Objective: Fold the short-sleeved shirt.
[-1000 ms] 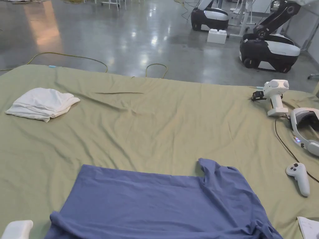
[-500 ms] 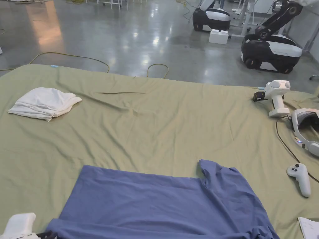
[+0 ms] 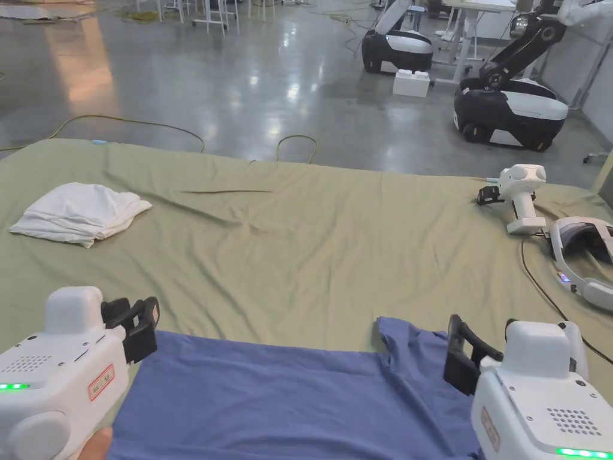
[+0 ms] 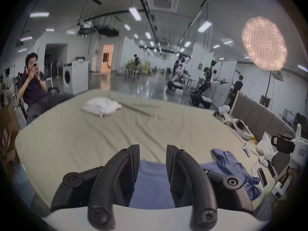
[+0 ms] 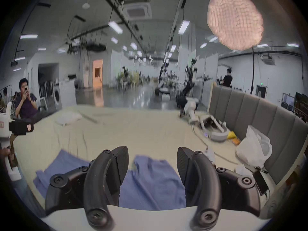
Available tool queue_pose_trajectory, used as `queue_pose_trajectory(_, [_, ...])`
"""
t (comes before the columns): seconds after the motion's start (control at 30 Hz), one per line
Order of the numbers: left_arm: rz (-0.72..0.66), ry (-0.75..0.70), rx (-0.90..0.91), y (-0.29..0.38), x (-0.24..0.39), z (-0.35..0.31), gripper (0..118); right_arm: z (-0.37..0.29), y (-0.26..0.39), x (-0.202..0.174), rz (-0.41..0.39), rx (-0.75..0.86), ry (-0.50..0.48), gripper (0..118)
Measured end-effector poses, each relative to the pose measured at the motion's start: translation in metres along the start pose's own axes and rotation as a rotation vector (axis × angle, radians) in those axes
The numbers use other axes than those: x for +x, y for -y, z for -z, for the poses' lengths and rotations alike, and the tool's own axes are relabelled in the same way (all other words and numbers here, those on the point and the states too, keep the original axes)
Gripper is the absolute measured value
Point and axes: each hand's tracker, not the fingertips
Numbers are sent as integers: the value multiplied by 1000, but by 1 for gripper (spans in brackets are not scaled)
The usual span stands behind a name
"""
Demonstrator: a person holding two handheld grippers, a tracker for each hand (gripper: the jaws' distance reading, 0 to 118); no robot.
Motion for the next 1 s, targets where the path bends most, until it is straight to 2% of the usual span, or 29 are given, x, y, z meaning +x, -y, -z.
queue_pose_trajectory(0.07, [51, -12, 53, -5, 10, -2, 32, 0, -4, -11, -13, 74, 26, 56])
queue_pose_trajectory(0.1, [77, -22, 77, -6, 15, -3, 22, 0, -7, -16, -18, 105, 26, 42])
queue_pose_trajectory(0.13, [102, -22, 96, -7, 21, -6, 11, 2, -8, -20, -17, 126, 17, 16])
queue_pose_trajectory(0.17, [123, -19, 112, -8, 25, -7, 7, 2, -10, -23, -11, 140, 16, 9])
queue_pose_trajectory(0.23, [157, -35, 125, -7, 31, -8, 4, 3, -14, -29, -1, 152, 33, 5])
queue_pose_trajectory(0.27, [163, -26, 124, -7, 33, -8, 4, 4, -16, -28, 12, 162, 4, 5])
queue_pose_trajectory(0.3, [169, -15, 124, -7, 33, -10, 1, 4, -16, -29, 16, 171, -17, 0])
queue_pose_trajectory(0.47, [186, -31, 52, -2, 15, 9, 0, 9, -18, -37, -7, 170, -20, 0])
queue_pose_trajectory(0.6, [70, -38, -172, 7, -31, 66, 0, 17, -14, -37, -5, 133, -28, 0])
queue_pose_trajectory(0.73, [-36, 18, -446, 18, -64, 127, 0, 28, -6, -34, -13, 80, -31, 0])
queue_pose_trajectory(0.87, [-112, 30, -593, 26, -78, 172, 0, 39, 3, -28, -19, 32, -19, 0])
queue_pose_trajectory(0.9, [-117, 27, -632, 28, -82, 186, 3, 42, 6, -26, -19, 19, -16, 0])
queue_pose_trajectory(0.93, [-120, 28, -655, 30, -84, 197, 13, 44, 8, -24, -19, 5, -13, 0])
queue_pose_trajectory(1.0, [-117, 15, -703, 34, -85, 215, 26, 49, 13, -20, -17, -15, -3, 0])
